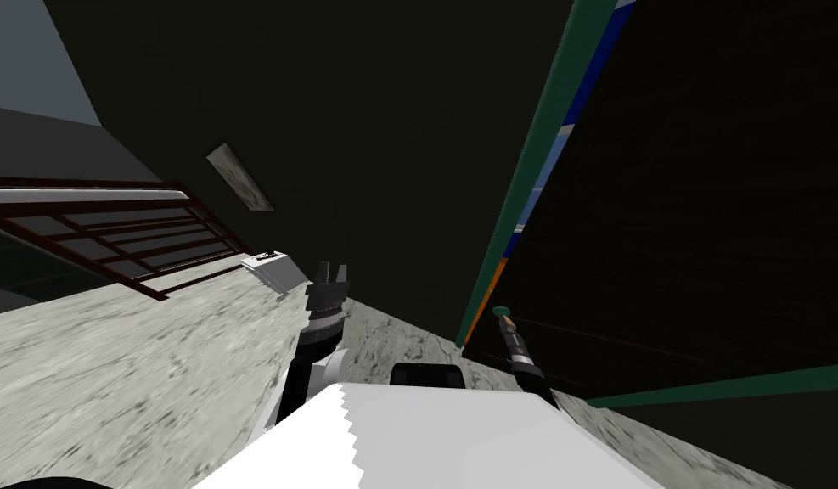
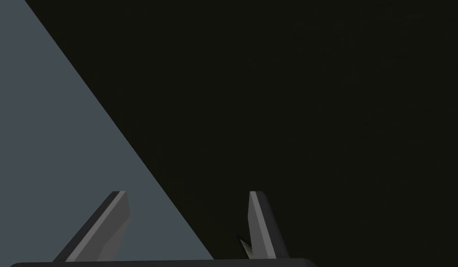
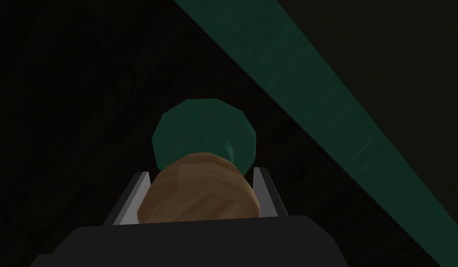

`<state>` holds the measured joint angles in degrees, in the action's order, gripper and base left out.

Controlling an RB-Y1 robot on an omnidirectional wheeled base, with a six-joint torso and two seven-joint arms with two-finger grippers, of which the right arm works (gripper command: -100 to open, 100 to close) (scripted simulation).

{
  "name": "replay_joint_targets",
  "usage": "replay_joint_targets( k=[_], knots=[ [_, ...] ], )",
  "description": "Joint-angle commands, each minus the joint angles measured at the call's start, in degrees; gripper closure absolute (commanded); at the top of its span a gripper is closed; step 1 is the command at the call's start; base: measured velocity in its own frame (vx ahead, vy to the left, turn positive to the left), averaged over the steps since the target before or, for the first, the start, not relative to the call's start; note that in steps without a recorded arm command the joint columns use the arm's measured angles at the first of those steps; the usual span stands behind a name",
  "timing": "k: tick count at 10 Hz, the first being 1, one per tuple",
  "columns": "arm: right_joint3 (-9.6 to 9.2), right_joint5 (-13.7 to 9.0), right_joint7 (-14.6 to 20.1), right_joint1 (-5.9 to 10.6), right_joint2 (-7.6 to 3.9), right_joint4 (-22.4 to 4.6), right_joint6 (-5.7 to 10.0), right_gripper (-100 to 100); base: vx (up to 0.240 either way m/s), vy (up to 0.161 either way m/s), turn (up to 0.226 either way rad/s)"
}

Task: Pull the door open

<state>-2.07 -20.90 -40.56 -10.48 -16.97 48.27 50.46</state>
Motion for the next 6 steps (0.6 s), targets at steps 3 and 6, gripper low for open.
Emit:
replay_joint_targets(
  k=[3,6],
  knots=[
    [-0.09,-0.51,5.38,0.69,0.33,-0.59,-0.11,100,-0.04,-0.009,0.034],
    [-0.04,-1.01,9.28,1.35,0.53,-1.06,-0.22,100,-0.044,-0.008,0.045]
  ],
)
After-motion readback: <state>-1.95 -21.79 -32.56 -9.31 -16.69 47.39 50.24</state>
